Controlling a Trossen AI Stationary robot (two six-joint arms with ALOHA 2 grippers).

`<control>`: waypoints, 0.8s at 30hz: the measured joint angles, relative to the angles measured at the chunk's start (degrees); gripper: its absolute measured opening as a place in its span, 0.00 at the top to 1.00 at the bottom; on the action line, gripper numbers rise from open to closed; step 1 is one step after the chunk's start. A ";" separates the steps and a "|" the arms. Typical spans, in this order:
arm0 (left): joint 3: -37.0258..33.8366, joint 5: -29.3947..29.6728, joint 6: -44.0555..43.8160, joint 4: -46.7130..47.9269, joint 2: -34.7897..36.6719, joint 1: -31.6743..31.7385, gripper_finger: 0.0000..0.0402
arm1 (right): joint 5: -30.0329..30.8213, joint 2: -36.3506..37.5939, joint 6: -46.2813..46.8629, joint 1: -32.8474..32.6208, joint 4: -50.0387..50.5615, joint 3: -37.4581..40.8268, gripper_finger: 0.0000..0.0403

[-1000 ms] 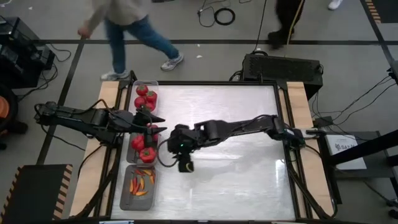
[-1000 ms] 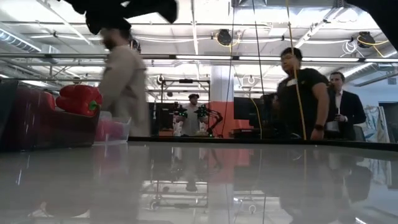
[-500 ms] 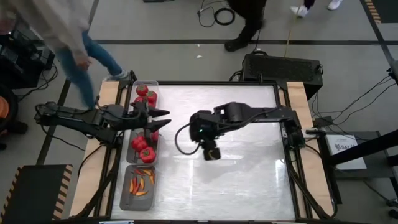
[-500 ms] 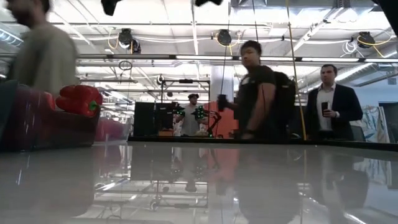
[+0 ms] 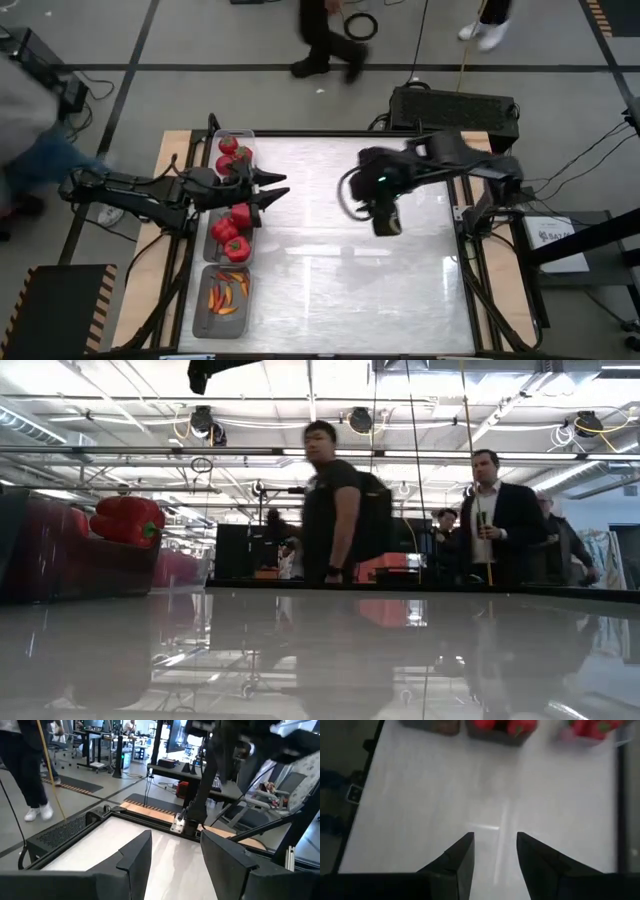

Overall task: Sort produce into baskets
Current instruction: Return to Home Position

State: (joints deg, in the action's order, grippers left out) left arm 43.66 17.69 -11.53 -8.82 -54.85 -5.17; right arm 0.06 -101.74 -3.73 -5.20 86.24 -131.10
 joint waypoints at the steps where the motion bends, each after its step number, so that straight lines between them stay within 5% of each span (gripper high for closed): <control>1: 0.00 0.00 0.00 -0.15 -0.07 0.00 0.56 | 1.16 1.37 0.00 0.00 -0.36 0.77 0.65; 7: 0.00 -0.25 0.00 0.15 -0.11 0.37 0.56 | 4.51 12.85 2.44 0.37 -6.72 13.00 0.66; 24: 0.00 -8.79 0.46 0.51 0.49 6.35 0.56 | 4.63 53.07 16.00 1.43 -57.97 74.76 0.66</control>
State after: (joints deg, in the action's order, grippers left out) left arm 43.66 8.90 -11.07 -8.31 -54.36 1.19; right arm 4.69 -48.67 12.27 -3.77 28.27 -56.34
